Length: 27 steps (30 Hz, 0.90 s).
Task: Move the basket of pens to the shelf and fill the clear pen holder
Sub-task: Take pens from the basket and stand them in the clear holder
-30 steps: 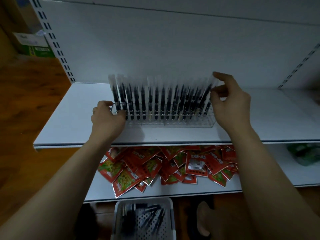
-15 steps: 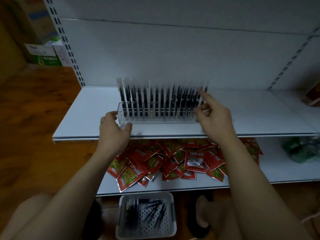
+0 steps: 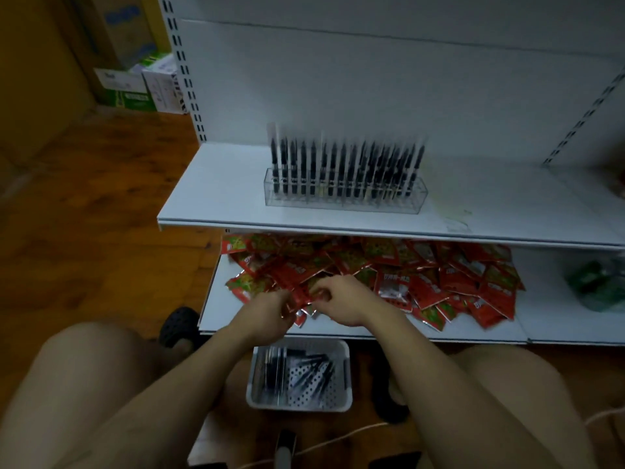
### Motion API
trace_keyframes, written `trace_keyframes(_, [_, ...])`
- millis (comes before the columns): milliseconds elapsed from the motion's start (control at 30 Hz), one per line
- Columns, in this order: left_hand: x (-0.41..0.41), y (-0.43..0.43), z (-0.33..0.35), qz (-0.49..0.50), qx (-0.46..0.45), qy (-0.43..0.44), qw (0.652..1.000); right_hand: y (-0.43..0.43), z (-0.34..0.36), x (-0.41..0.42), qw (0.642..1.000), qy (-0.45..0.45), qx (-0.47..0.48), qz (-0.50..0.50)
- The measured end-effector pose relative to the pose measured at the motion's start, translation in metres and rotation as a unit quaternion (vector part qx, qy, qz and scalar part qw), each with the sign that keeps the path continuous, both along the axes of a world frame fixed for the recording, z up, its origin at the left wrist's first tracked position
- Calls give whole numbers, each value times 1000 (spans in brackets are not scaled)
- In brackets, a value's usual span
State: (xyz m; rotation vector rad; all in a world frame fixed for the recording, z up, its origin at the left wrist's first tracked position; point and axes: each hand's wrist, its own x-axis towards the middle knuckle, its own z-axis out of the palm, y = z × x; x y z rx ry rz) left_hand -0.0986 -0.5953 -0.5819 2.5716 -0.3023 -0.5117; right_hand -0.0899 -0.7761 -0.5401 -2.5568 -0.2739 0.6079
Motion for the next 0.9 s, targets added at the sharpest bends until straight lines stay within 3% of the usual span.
trace_keyframes(367, [9, 30, -99, 56, 83, 166, 981, -11, -125, 2, 967, 178, -178, 30])
trace_keyframes(633, [3, 15, -189, 143, -4, 270, 952, -8, -230, -11, 944, 300, -118, -74])
trace_keyframes(700, [-1, 11, -207, 181, -46, 320, 929, -1, -259, -18, 931, 342, -106, -76])
trace_keyframes(900, [7, 4, -240, 314, -135, 380, 860, 17, -307, -9, 895, 372, -74, -233])
